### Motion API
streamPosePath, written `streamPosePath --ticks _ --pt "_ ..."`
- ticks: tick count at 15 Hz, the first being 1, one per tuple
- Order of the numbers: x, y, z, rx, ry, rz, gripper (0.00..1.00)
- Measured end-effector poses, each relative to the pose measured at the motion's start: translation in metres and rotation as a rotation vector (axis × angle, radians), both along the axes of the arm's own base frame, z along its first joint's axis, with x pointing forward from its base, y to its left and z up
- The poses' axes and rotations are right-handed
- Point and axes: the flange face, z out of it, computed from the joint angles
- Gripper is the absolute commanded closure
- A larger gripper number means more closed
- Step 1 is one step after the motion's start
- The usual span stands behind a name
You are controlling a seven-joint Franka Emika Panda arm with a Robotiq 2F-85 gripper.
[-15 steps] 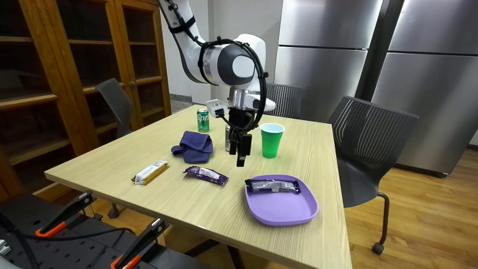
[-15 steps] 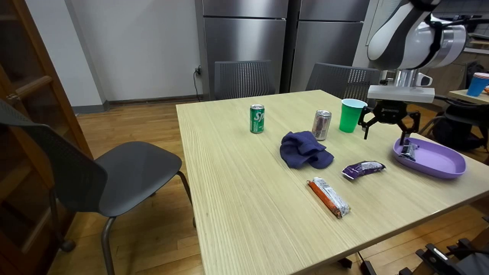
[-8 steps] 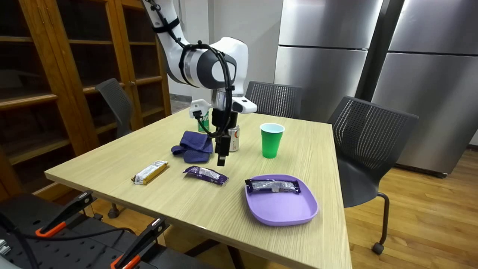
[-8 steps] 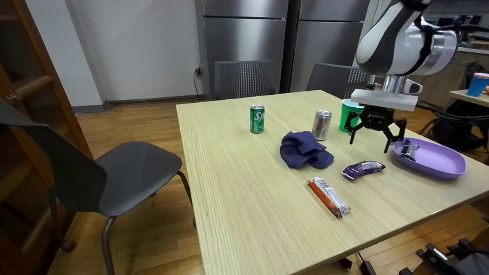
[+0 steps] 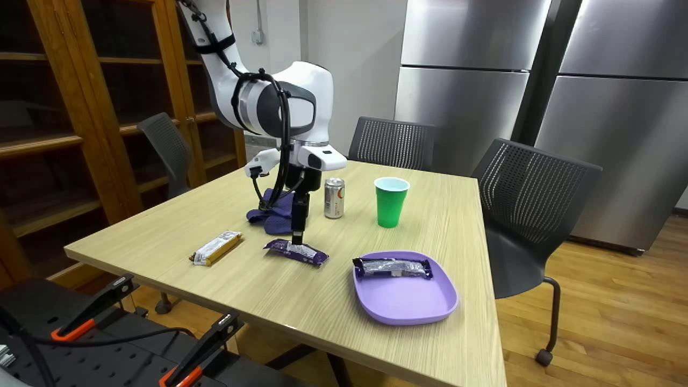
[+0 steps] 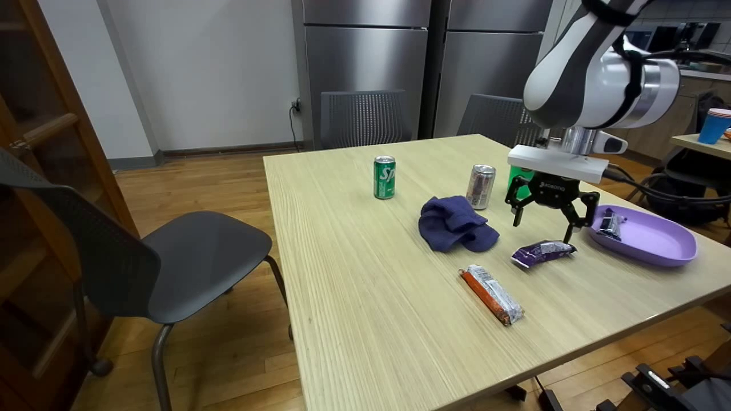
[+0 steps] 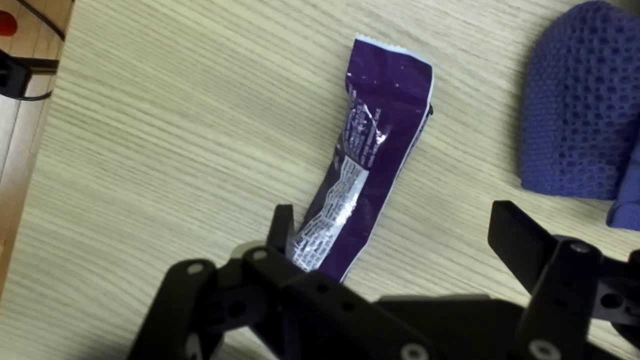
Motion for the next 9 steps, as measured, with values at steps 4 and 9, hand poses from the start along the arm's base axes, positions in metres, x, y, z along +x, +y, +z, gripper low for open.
streamPosePath --ticks 4,9 --pt "-0.007 0.004 -0.005 -0.005 0.006 -0.050 0.00" --pt "-0.016 0.006 -0.012 -0.008 0.025 -0.095 0.00"
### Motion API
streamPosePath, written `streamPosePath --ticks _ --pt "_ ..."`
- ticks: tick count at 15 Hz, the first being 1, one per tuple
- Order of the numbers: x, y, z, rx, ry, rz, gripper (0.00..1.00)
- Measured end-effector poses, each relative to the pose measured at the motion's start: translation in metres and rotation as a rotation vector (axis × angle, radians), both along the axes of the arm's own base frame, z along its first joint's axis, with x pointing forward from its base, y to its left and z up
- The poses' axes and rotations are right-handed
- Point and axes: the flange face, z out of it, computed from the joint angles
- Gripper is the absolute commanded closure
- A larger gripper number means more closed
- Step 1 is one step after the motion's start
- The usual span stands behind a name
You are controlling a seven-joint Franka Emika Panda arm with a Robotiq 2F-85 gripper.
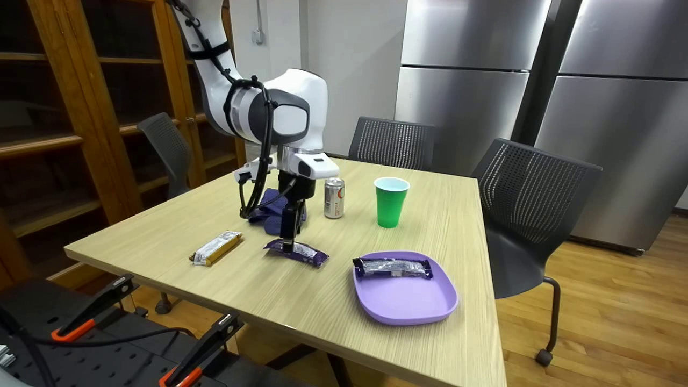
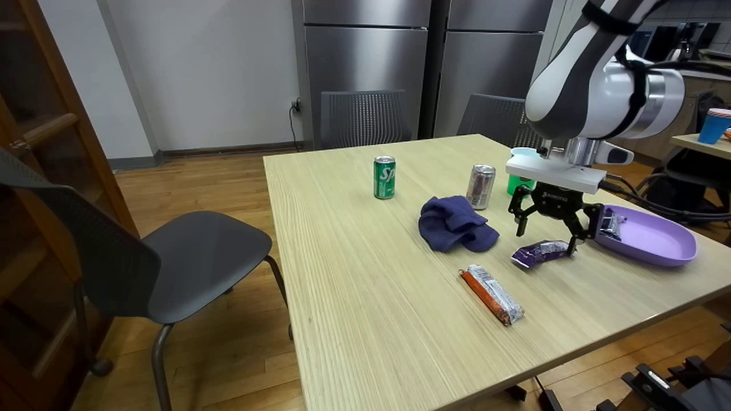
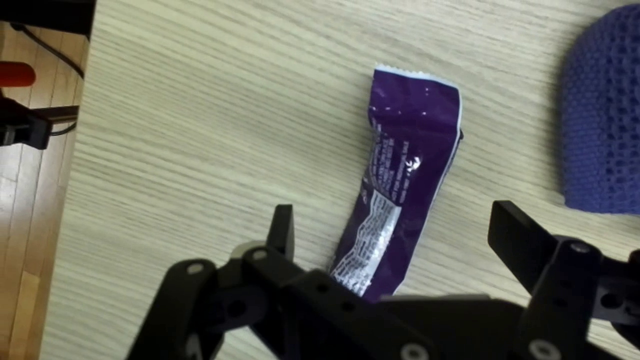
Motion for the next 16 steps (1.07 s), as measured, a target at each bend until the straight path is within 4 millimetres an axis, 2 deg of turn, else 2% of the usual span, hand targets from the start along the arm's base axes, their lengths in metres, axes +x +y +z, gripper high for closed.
streamPosePath --ticks 12,13,14,16 --pt "-0.005 -0.008 -0.011 -0.013 0.000 -0.082 0.00" --pt "-0.005 -0.009 -0.011 -0.014 0.000 -0.086 0.04" --pt "-0.005 -0.010 -0.011 -0.014 0.000 -0.090 0.28" --pt "-0.005 -0.010 -0.012 -0.013 0.000 -0.095 0.29"
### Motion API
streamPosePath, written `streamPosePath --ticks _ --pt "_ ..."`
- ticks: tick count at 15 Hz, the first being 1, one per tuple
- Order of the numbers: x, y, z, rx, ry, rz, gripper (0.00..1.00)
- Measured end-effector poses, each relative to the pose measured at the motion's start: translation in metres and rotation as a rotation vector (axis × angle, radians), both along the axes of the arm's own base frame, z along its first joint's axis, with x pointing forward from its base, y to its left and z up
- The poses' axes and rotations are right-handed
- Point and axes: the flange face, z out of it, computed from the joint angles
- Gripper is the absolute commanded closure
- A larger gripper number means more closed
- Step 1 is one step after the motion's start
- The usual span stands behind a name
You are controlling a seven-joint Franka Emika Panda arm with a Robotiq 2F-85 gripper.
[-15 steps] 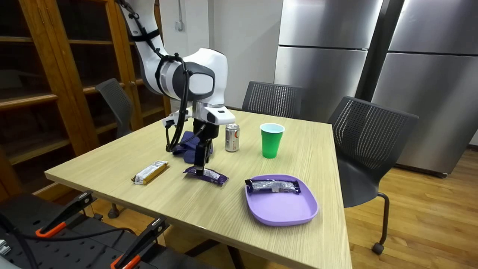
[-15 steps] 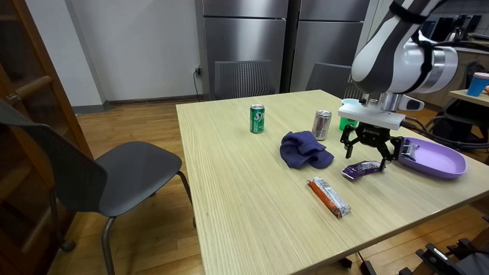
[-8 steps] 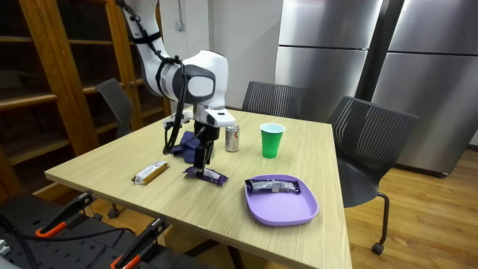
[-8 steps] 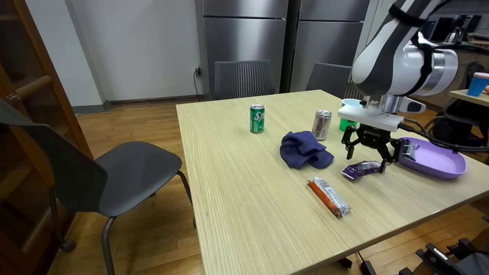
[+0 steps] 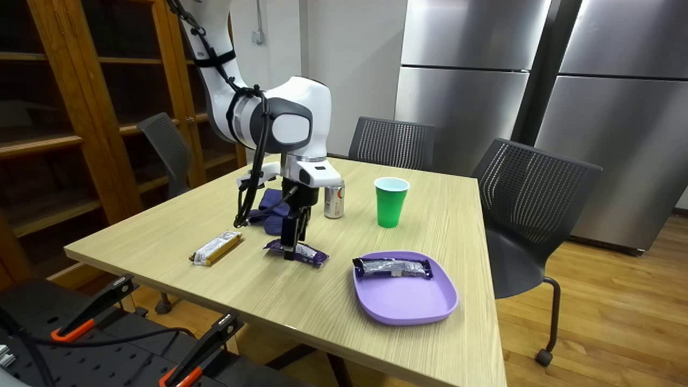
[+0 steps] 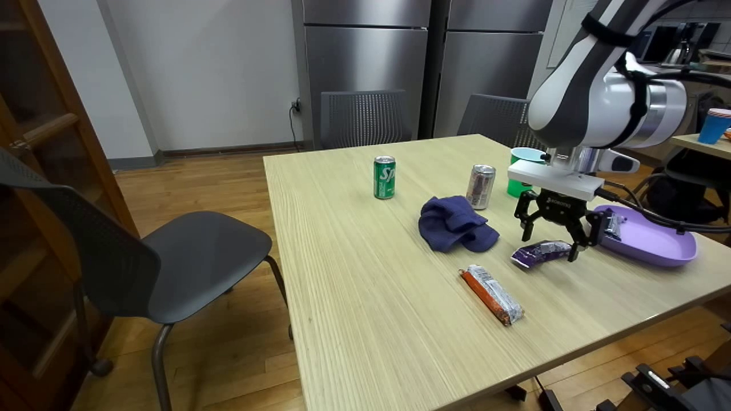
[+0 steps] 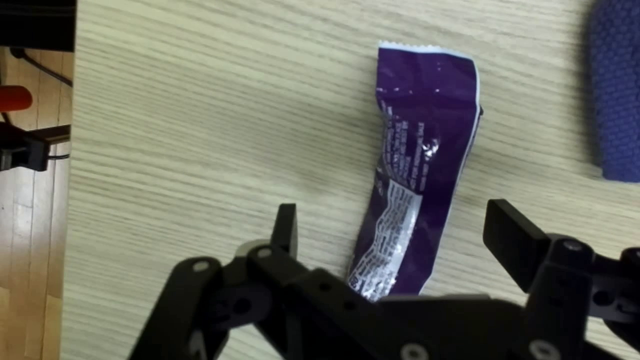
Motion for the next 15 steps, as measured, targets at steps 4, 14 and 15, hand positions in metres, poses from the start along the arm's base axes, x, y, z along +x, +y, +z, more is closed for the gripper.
streamPosePath --ticks 4,14,15 --pt "0.0001 -0.0005 0.0001 0.000 -0.002 -0.002 0.61" --pt "0.0010 -0.0025 0.0015 -0.003 -0.010 -0.005 0.97" --pt "0.0010 -0.0025 0.0016 -0.003 -0.010 -0.005 0.97"
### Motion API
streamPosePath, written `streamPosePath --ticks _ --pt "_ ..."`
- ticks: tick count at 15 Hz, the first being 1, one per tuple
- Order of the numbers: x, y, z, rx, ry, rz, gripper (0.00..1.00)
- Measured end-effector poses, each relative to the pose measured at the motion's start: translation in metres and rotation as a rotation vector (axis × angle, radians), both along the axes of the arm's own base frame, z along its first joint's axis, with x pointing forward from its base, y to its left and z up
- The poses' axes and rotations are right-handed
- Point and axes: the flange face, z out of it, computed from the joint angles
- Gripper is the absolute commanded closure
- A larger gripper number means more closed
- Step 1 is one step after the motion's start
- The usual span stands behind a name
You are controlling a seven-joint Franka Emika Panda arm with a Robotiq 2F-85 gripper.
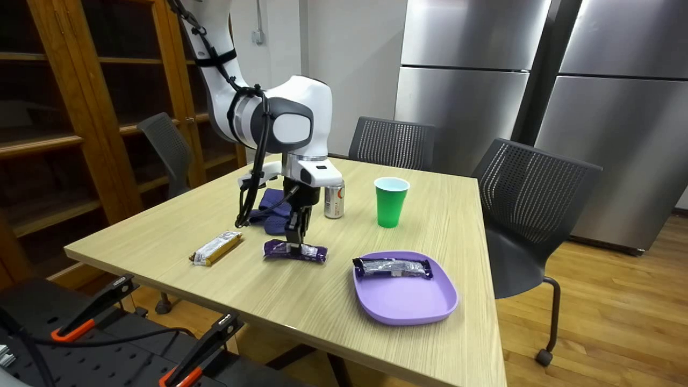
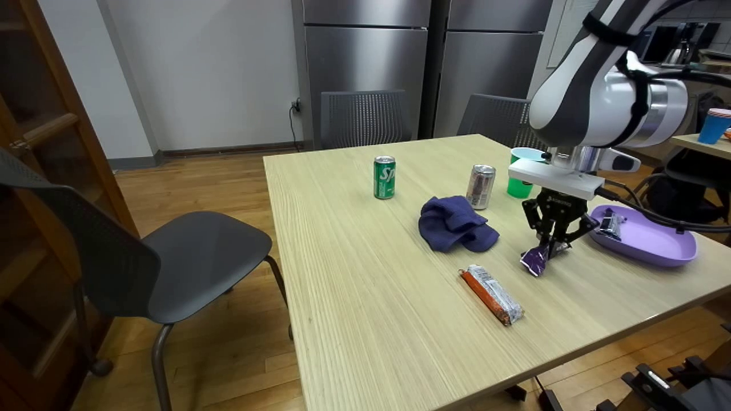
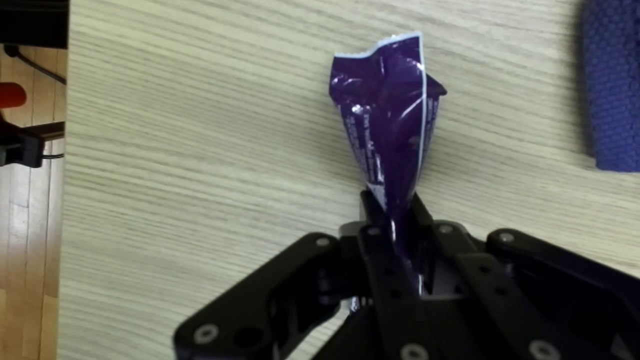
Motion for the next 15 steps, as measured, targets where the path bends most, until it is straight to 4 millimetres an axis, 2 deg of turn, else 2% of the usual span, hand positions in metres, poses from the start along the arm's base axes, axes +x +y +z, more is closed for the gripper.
streamPosePath --ticks 4,8,15 --pt "0.002 -0.001 0.005 -0.001 -0.011 -0.003 0.97" --pt "0.008 -0.009 0.022 -0.003 -0.046 -0.009 0.97" --pt "0.009 -0.041 0.056 -0.012 -0.107 0.000 0.97"
